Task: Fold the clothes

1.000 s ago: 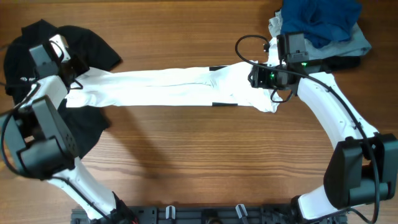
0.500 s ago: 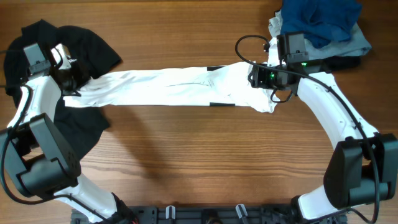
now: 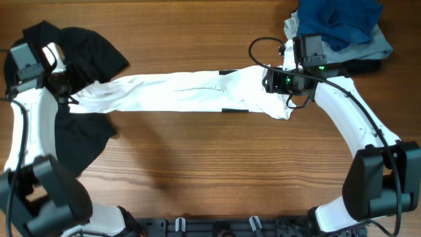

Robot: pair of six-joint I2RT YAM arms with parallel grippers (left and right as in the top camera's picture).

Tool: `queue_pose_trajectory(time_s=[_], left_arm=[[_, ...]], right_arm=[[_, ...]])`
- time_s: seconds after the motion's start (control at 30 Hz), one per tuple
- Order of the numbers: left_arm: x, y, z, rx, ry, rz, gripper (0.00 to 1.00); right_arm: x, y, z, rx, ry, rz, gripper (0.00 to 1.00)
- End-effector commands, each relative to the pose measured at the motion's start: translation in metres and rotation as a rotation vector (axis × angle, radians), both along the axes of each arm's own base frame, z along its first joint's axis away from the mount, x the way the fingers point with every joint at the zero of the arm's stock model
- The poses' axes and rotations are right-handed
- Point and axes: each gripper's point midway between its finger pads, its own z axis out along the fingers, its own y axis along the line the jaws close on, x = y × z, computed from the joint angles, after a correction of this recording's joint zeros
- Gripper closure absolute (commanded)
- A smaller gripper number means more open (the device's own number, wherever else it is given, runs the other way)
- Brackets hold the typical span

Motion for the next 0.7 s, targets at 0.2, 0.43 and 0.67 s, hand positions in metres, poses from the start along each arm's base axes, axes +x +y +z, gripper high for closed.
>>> queue_pose_trajectory(time_s=[0.2, 0.43, 0.67], left_arm=[[-0.004, 0.012, -0.039, 0.106, 0.114, -0.126, 0.06], [0.003, 0.015, -0.098, 0.088, 0.194, -0.173, 0.0], [0.008, 0.012, -0.111, 0.071, 0.194, -0.178, 0.0]], right_arm=[[0.001, 0.003, 0.0, 0.007, 0.0, 0.023, 0.43], [0.001, 0.003, 0.0, 0.007, 0.0, 0.023, 0.43], [0.002, 0.003, 0.0, 0.007, -0.003, 0.023, 0.43]])
